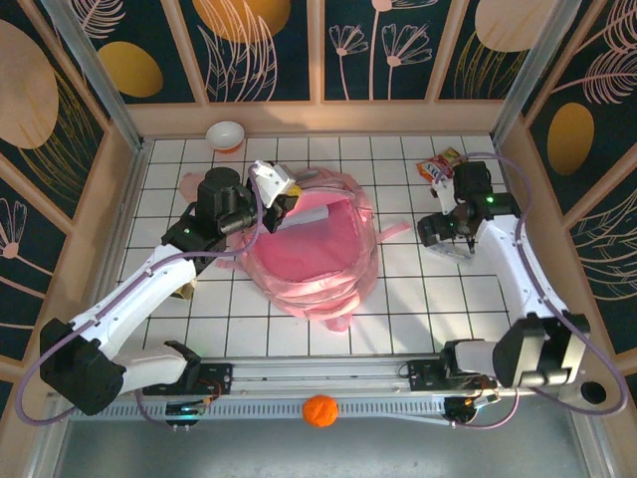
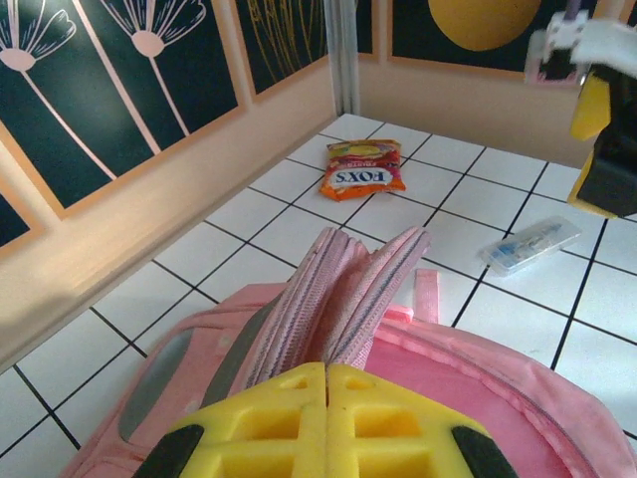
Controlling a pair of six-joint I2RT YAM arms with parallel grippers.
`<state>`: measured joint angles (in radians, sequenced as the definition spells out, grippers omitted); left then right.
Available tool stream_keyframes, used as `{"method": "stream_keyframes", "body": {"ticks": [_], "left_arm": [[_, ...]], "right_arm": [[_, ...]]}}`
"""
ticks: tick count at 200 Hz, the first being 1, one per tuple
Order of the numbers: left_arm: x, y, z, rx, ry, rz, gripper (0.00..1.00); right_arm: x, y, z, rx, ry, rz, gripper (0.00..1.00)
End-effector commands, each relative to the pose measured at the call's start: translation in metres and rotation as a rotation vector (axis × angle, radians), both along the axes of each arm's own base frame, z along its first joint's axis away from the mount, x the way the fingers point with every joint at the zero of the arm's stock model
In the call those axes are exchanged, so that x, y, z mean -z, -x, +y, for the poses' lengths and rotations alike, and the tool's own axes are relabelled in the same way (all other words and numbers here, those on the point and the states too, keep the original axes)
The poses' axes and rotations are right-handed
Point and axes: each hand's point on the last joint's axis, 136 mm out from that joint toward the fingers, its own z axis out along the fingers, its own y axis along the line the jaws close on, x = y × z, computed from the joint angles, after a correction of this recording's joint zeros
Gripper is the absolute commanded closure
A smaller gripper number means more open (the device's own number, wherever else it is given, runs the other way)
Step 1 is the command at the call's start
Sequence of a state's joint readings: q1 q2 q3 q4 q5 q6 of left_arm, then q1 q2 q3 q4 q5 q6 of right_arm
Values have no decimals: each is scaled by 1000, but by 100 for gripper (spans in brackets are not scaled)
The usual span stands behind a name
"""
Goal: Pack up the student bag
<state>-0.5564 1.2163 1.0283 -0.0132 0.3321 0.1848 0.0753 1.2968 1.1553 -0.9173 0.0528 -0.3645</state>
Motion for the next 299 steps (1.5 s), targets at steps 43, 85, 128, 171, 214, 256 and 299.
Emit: {"method": "stream_keyframes", "body": {"ticks": [43,85,128,171,214,256,299], "left_arm": [[-32,1,-3,12,60,-60,100],[-33,1,-3,11,67,-57,100],[-32,1,-3,10,63,-57,100],[-30,2,-1,13,40,-61,100],[-30,2,-3,20,41,-62,100],[-31,1,-5,29,35,-67,100],[-28,0,-7,34,41,-58,100]], "right_arm": [[86,27,-42,-110,116,316,27],[102,-6,-51,-92,128,223,27],[119,-22,-57,-102,145,244,20],[133,-25,-54,-112,107,291,20],[133,-48,-58,-37,34,252,20],[131,-70,-80,104,6,231,21],[118,-63,-76,149,-76,227,17]]}}
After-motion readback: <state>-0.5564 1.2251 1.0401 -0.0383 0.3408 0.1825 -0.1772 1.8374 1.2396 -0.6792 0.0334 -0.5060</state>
